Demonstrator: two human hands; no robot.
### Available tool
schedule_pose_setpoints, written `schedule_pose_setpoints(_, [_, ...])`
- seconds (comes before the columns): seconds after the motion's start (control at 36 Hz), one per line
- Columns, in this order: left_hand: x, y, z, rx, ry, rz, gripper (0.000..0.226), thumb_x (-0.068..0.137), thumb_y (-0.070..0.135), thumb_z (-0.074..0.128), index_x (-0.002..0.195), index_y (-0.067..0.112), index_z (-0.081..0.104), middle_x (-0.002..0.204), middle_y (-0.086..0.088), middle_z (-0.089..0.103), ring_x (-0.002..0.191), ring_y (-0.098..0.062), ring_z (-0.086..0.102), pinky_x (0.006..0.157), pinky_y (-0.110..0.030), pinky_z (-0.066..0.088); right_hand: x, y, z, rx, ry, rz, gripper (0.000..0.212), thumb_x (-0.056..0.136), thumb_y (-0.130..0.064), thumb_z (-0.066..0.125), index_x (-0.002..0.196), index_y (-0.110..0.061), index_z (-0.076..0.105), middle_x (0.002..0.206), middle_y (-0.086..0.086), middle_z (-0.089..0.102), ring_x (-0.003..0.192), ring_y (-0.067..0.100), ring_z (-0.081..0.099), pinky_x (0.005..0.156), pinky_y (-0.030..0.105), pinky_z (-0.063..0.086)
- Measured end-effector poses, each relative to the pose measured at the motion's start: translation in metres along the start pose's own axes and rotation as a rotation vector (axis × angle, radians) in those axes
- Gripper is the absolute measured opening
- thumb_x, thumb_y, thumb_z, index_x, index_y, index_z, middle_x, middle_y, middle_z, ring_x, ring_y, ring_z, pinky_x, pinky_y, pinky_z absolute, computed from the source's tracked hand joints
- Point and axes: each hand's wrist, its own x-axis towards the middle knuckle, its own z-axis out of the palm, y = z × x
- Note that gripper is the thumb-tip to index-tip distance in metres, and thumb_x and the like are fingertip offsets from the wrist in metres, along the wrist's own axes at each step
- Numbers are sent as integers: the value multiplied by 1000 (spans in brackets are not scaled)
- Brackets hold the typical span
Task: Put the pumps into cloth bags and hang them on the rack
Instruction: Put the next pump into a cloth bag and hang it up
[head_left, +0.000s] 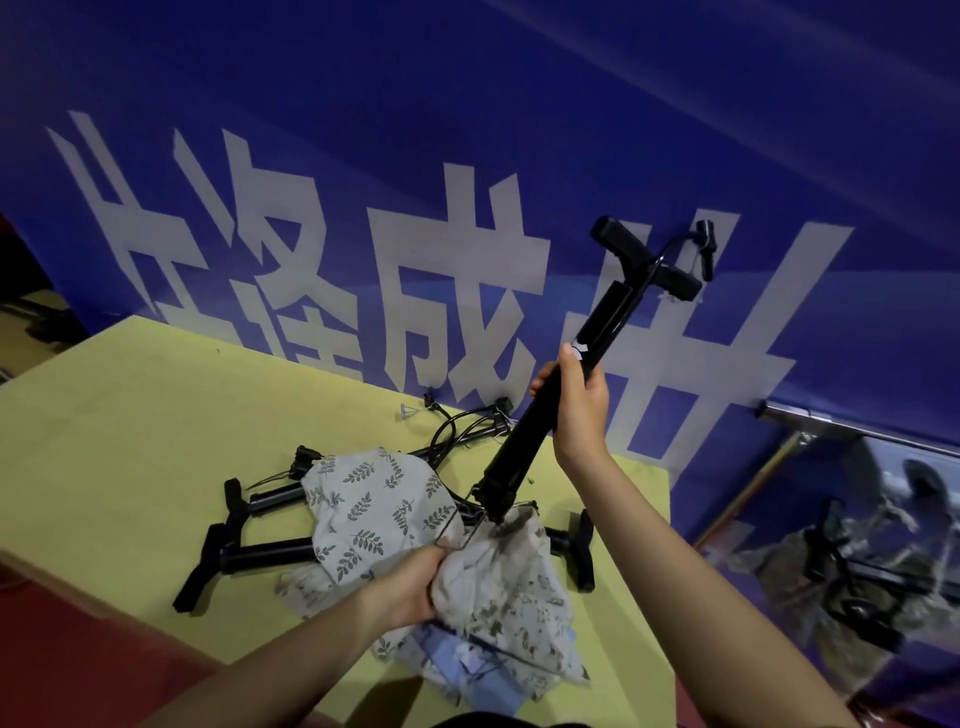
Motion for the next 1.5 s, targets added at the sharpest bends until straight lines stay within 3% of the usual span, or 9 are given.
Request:
schedule_pose_setpoints(0.31, [-7,30,17,-54,52,206,45,102,40,39,109,4,67,92,-14,73,82,-25,69,77,-33,54,-29,24,-21,-113,-146,128,8,93,-7,59,92,-7,51,66,4,55,55,15,53,58,29,49])
schedule_pose_setpoints(0.42, [-18,29,33,304,24,280,40,97,49,47,112,17,67,87,-10,71,70,-19,65,74,-32,52,-42,40,-25,-177,-182,102,7,95,-10,58,93,-7,51,67,5,54,57,16,54,58,29,49])
schedule_pose_setpoints(0.5, [-27,26,35,595,-11,345,42,95,53,49,123,24,59,125,4,62,111,-13,59,96,-33,48,-44,43,-28,-192,-181,109,12,97,-20,56,95,-9,53,71,2,57,65,16,56,66,29,50])
schedule_pose_setpoints(0.58, [-48,34,46,839,6,482,41,102,47,31,136,29,47,129,23,44,119,-3,46,86,-17,44,-41,40,-32,-351,-192,141,24,98,-36,52,91,-14,57,79,0,61,74,13,56,74,28,46])
schedule_pose_setpoints(0.78, [-52,42,47,1409,81,630,38,98,42,25,107,16,52,108,-5,62,98,-22,58,89,-39,47,-40,42,-37,-572,-206,157,47,98,-46,45,93,-4,63,83,3,69,80,12,61,74,29,47])
schedule_pose_setpoints(1.03, [-43,51,16,1046,187,475,21,100,21,40,91,14,58,72,1,48,57,-10,47,51,-20,40,-22,22,-45,-507,-195,58,37,102,-41,39,91,-14,61,86,4,69,80,14,67,69,20,53])
schedule_pose_setpoints(1.28, [-44,70,12,778,216,488,24,100,17,47,114,9,65,112,-1,63,110,-15,55,92,-24,39,-19,28,-47,-530,-307,73,22,97,-39,51,99,-20,62,97,0,68,100,20,66,94,42,52])
schedule_pose_setpoints(1.39, [-50,78,15,569,191,466,18,98,17,51,108,16,67,107,7,65,109,-12,57,96,-28,41,-28,36,-49,-518,-410,127,48,83,-59,58,109,-19,64,106,7,72,103,22,68,95,50,51])
schedule_pose_setpoints(1.5, [-54,83,14,460,174,470,24,96,15,51,109,11,71,113,-8,70,113,-25,62,106,-45,42,-32,37,-52,-472,-467,163,35,86,-45,63,111,-22,64,110,11,70,106,25,67,96,52,50])
